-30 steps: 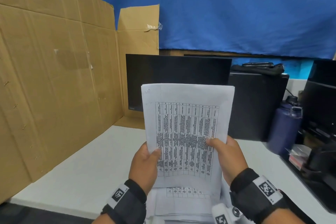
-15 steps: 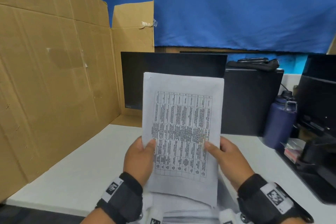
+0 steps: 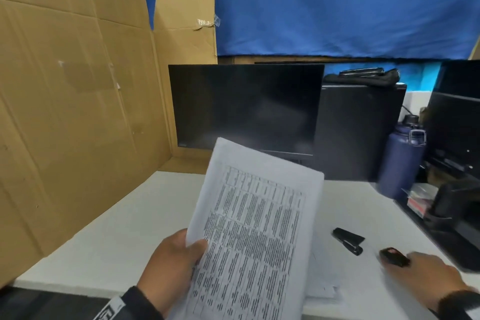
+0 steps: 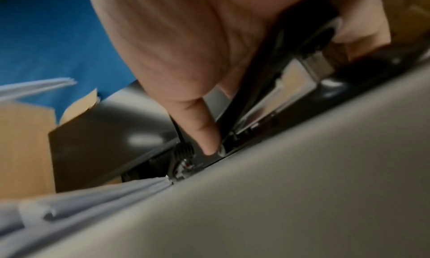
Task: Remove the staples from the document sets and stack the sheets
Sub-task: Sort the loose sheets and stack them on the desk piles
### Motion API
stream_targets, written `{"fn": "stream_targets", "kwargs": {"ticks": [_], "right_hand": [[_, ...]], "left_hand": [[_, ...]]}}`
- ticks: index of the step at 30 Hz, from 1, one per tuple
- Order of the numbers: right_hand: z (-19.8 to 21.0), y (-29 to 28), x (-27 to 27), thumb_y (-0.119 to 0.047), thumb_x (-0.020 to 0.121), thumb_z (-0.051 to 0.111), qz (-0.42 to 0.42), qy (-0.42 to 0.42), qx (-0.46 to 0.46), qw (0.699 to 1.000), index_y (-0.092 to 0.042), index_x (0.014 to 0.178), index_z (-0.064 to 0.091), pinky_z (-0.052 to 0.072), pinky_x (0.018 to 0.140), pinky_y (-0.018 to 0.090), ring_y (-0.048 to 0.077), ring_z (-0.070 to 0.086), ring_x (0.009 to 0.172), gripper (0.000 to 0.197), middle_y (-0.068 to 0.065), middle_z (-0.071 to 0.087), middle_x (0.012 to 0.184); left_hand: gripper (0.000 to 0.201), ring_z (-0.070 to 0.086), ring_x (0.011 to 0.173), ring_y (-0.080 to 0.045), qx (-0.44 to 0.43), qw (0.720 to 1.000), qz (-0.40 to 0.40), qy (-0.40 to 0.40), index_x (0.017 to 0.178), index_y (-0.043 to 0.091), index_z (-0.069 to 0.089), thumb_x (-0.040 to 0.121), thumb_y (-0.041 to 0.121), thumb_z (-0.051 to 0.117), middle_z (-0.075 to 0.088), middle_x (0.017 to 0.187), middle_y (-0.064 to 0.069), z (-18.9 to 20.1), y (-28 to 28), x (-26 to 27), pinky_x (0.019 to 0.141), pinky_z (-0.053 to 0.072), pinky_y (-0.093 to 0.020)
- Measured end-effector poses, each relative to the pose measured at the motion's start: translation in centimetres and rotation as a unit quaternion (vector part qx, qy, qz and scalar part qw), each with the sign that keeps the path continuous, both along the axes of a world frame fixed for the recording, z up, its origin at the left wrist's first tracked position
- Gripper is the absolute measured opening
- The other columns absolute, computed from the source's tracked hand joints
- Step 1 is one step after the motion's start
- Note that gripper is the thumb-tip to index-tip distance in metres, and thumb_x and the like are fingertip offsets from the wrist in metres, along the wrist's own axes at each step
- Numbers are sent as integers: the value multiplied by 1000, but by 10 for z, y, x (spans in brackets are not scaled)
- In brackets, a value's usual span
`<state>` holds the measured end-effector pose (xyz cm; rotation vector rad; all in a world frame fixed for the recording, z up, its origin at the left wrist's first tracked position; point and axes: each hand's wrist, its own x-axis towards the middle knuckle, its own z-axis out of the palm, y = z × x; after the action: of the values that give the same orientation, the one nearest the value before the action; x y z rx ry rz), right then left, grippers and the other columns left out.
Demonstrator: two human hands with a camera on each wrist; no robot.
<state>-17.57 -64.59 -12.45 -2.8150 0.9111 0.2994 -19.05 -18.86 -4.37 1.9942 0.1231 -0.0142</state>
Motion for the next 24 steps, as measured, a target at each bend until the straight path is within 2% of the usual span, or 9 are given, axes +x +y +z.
{"fn": "stream_targets", "kwargs": {"ticks": [1, 3, 6, 8, 10, 13, 16, 20, 24], "right_hand": [[-12, -9, 3, -101, 51, 4, 3, -5, 10, 1000, -25, 104, 64, 45, 97, 44, 28, 60, 107, 110, 3, 67, 112], [-3, -5, -2, -94, 71, 22, -15, -68, 42, 997, -19, 97, 64, 47, 89, 41, 29, 64, 100, 89, 5, 69, 103], [53, 31, -20, -51, 95, 55, -41, -215, 173, 960, -12, 98, 62, 49, 77, 38, 29, 67, 82, 40, 11, 70, 87], [75, 44, -25, -41, 97, 58, -75, -337, 334, 877, -15, 109, 60, 56, 84, 47, 31, 70, 84, 29, 14, 73, 90], [90, 59, -28, -42, 96, 62, -130, -428, 512, 734, -20, 113, 59, 55, 88, 57, 34, 71, 90, 29, 16, 74, 97], [106, 82, -26, -47, 77, 79, -148, -488, 668, 543, -21, 121, 64, 54, 90, 48, 26, 68, 101, 53, 6, 70, 108], [115, 108, -29, -36, 81, 78, -135, -507, 720, 455, -19, 94, 63, 52, 70, 32, 16, 59, 73, 26, -1, 58, 81], [120, 138, -33, -46, 92, 65, -106, -565, 645, 504, -22, 82, 61, 49, 61, 33, 11, 61, 64, 27, -7, 63, 68], [114, 152, -32, -58, 96, 50, -55, -597, 539, 592, -19, 96, 61, 55, 70, 37, 20, 70, 78, 41, 1, 74, 86]], "left_hand": [[18, 67, 65, -18, 16, 1000, -7, 2, 90, 16, 71, 99, 26, 59, 70, 70, -5, -4, 0, -1, 65, 55, -34], [18, 58, 62, -15, 50, 999, -19, -3, 88, 16, 68, 100, 26, 59, 60, 66, -2, -9, -2, -6, 61, 46, -29], [18, 52, 61, -13, 123, 991, -43, -26, 87, 22, 63, 102, 29, 56, 59, 69, -6, -10, -9, -13, 59, 39, -27], [14, 61, 73, -14, 171, 983, -62, -32, 95, 28, 61, 104, 33, 51, 68, 85, -8, -5, -19, -18, 65, 44, -26], [14, 64, 82, -12, 207, 975, -76, -34, 98, 32, 59, 104, 38, 47, 68, 89, -5, -3, -25, -22, 72, 47, -25], [18, 63, 79, -9, 241, 965, -91, -42, 93, 33, 57, 104, 41, 46, 65, 80, -2, -9, -28, -25, 76, 50, -28], [24, 60, 73, -7, 261, 959, -100, -49, 83, 32, 54, 103, 43, 48, 61, 74, -1, -16, -26, -28, 72, 49, -28], [18, 60, 71, -9, 268, 952, -135, -52, 86, 52, 49, 102, 45, 47, 62, 75, 0, -16, -25, -32, 70, 49, -28], [26, 53, 65, -9, 254, 951, -171, -52, 81, 54, 50, 102, 40, 50, 60, 68, 23, -17, -26, -30, 65, 42, -28]]}}
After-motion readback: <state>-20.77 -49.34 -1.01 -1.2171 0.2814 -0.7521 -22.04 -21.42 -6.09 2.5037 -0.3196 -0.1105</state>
